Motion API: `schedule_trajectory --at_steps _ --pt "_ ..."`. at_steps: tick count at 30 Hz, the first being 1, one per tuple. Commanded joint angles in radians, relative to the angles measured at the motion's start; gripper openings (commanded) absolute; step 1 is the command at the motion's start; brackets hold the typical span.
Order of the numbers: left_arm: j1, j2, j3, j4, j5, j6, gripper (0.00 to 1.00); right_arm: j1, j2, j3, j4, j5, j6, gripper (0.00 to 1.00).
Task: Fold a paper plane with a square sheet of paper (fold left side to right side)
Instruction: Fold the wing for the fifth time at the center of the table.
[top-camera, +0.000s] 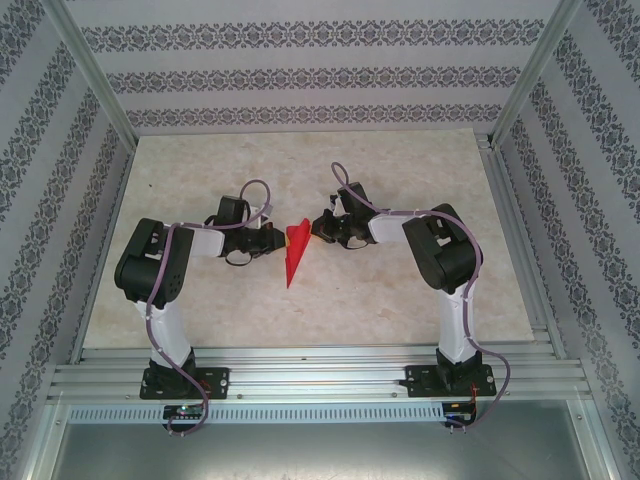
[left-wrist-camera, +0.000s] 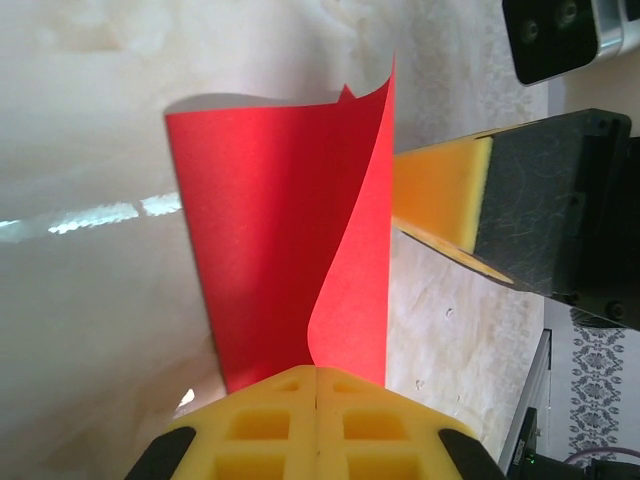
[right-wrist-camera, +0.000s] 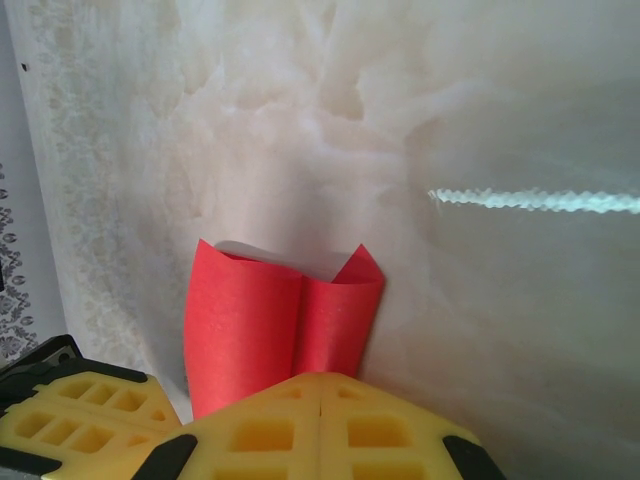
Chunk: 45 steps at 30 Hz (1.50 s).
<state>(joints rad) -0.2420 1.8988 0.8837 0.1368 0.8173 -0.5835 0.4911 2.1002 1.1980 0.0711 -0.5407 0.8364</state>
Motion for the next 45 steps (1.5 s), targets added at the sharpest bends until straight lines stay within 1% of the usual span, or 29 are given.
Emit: schedule_trajectory --at_steps 1,10,18,32,45 --pt "0.017 -0.019 -0.01 0.041 -0.007 0.0 0.0 0.012 0.006 0.019 0.008 0.018 -0.001 0.01" --pt "0.02 -0.013 -0.005 0.031 -0.007 0.015 0.0 0.029 0.04 0.055 -0.028 0.031 -0.009 0.02" --pt "0.021 0.006 0.028 0.011 0.005 0.034 0.0 0.032 0.045 0.07 -0.124 0.074 -0.056 0.02" --pt "0.005 0.06 0.093 -0.032 0.031 0.068 0.0 0.036 0.055 0.072 -0.121 0.068 -0.064 0.01" --pt "-0.009 0.09 0.072 -0.052 0.004 0.085 0.0 0.035 0.021 0.057 -0.071 0.044 -0.054 0.04"
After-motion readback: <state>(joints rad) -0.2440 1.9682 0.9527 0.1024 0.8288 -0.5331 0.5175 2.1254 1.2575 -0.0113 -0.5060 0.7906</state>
